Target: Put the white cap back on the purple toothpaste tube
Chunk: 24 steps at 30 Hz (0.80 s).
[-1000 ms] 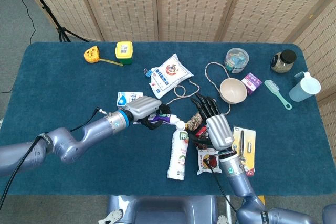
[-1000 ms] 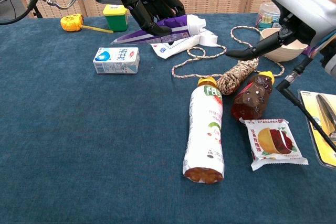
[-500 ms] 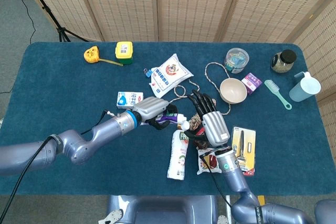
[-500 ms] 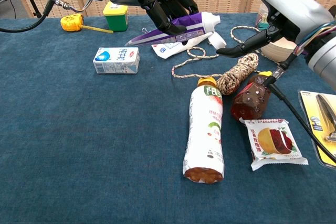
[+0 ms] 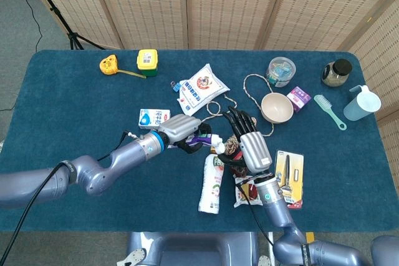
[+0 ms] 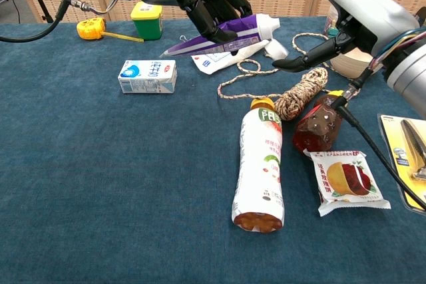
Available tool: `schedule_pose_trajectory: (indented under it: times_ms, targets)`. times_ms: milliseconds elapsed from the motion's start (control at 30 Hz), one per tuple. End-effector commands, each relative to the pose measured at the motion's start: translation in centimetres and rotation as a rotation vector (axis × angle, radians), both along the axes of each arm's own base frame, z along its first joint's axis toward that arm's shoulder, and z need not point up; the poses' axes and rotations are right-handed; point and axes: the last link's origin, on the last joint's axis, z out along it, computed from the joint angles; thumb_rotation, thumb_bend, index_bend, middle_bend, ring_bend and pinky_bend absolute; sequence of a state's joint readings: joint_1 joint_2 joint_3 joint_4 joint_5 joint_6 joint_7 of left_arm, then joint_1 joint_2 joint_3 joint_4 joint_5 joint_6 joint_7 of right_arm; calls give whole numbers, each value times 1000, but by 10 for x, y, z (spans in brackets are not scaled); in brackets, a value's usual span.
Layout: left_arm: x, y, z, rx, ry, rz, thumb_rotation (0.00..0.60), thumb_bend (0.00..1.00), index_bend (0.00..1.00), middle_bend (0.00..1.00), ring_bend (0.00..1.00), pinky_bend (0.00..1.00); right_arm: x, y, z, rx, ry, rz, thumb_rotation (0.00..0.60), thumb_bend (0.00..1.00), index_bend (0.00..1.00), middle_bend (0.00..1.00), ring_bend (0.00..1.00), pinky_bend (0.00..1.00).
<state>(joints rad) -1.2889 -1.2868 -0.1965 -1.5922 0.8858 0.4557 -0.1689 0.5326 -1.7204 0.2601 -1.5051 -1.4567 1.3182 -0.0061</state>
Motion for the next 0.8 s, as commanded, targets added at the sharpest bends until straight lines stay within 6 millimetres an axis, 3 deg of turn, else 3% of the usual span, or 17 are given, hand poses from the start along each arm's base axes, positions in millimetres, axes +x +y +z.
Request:
schedule_pose_trajectory:
  times_ms: [33,800]
  targets:
    - [-2,1,-1,5,0,6,600,704,581,470,420,500,1,1,0,-1,1,3,600,172,0,0,0,11]
    - [3,-8,-7,-66,-16,27,600,697,581,477,430,500,0,-7,-6,13,-1,-21,600,171,0,0,0,11]
